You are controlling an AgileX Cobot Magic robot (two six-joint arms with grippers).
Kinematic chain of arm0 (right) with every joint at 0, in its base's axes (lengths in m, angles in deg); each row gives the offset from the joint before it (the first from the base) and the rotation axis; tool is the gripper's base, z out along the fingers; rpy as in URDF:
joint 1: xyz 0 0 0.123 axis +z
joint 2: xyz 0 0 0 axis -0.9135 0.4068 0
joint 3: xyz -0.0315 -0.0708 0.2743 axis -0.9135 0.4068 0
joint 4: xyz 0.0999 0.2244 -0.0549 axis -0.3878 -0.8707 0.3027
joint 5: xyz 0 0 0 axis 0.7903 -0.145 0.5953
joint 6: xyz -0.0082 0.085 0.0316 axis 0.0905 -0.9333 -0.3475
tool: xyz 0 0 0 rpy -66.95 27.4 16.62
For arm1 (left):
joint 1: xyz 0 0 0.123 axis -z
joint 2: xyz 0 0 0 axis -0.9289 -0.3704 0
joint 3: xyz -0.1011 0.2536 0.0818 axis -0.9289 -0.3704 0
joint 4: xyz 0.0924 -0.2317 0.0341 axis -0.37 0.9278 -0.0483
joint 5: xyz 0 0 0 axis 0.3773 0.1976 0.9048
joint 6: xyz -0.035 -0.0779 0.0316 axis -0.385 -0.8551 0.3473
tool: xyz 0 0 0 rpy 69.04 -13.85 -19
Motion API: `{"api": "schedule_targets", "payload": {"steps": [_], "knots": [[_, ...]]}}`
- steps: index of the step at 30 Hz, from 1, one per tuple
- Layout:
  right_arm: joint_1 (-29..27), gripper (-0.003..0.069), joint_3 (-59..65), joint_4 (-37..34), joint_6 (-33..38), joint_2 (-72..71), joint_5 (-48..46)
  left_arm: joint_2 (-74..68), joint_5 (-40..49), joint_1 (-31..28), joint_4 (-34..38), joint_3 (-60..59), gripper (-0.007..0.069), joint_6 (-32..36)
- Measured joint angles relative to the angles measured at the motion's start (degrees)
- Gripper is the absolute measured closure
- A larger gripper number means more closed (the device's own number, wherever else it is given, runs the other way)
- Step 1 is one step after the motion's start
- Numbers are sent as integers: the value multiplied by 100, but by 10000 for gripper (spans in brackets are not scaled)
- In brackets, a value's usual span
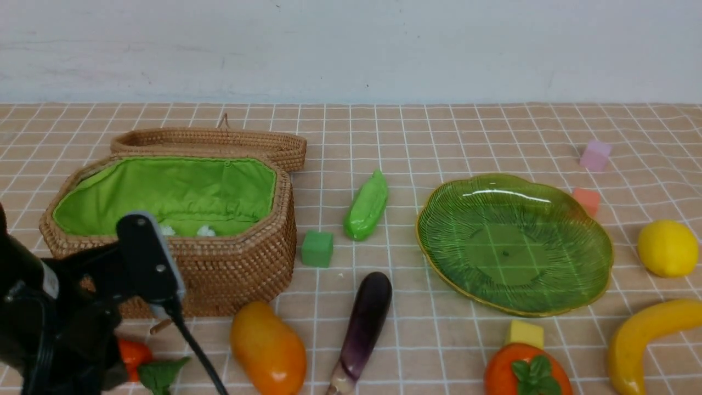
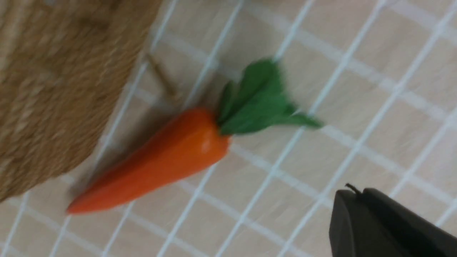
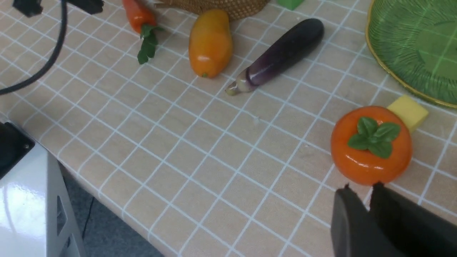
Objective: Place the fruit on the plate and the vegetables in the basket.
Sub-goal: Use the left arm to grab a carrot and put it into the left basket
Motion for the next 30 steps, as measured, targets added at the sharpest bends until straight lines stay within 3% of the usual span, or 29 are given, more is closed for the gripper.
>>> {"api": "schedule_targets", "payload": {"steps": [2,4,6,8,13,18,22,25,30], "knots": [[34,551,-5,0,6,0,1,-56,-185,-177,-12,-23,543,166],[120,551,-4,-18,12,0,-14,-278,-619,-429,22,-91,439,719],[160,550,-4,-25,16,0,-14,-423,-757,-469,8,-136,381,1075],[207,550,-4,-37,21,0,-14,-733,-928,-476,-51,-199,269,1665],[215,547,-4,-41,33,0,-38,-1337,-1620,-480,-180,-232,134,2619],[215,543,-4,-41,33,0,-67,-1953,-1968,-482,-660,-232,125,2810],[215,540,-4,-47,33,0,-81,-2376,-2120,-487,-1352,-232,188,2818],[215,539,-4,-65,33,0,-81,-2428,-2084,-487,-1431,-226,260,2818],[215,538,-4,-86,33,0,-81,-2335,-1861,-450,-1340,-215,258,2539]]}}
